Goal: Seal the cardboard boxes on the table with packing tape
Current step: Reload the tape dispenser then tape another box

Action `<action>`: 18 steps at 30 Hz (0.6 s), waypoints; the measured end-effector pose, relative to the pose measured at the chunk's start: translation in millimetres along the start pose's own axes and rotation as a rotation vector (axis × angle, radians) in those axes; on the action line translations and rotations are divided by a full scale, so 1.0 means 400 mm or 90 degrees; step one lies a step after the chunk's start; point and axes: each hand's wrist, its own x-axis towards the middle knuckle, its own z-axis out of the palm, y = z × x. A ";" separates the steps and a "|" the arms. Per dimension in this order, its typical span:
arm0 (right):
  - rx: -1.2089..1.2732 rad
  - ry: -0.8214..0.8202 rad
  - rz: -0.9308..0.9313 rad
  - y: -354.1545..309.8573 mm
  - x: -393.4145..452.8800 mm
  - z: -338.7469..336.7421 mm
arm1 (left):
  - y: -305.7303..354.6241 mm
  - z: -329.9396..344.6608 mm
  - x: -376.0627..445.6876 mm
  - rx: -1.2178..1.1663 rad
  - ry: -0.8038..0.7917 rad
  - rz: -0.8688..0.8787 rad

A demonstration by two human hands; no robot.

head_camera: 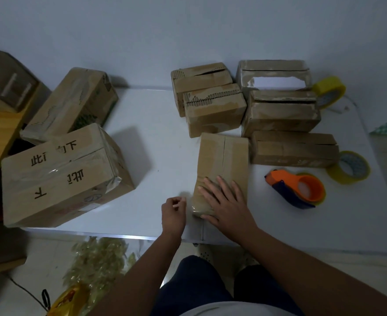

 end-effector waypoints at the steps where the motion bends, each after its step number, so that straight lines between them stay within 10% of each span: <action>1: 0.000 -0.001 0.000 -0.001 0.000 0.000 | 0.002 -0.019 -0.010 -0.004 0.010 0.011; 18: 0.001 -0.029 0.011 -0.006 0.000 -0.008 | 0.045 -0.118 0.027 0.359 -0.491 0.248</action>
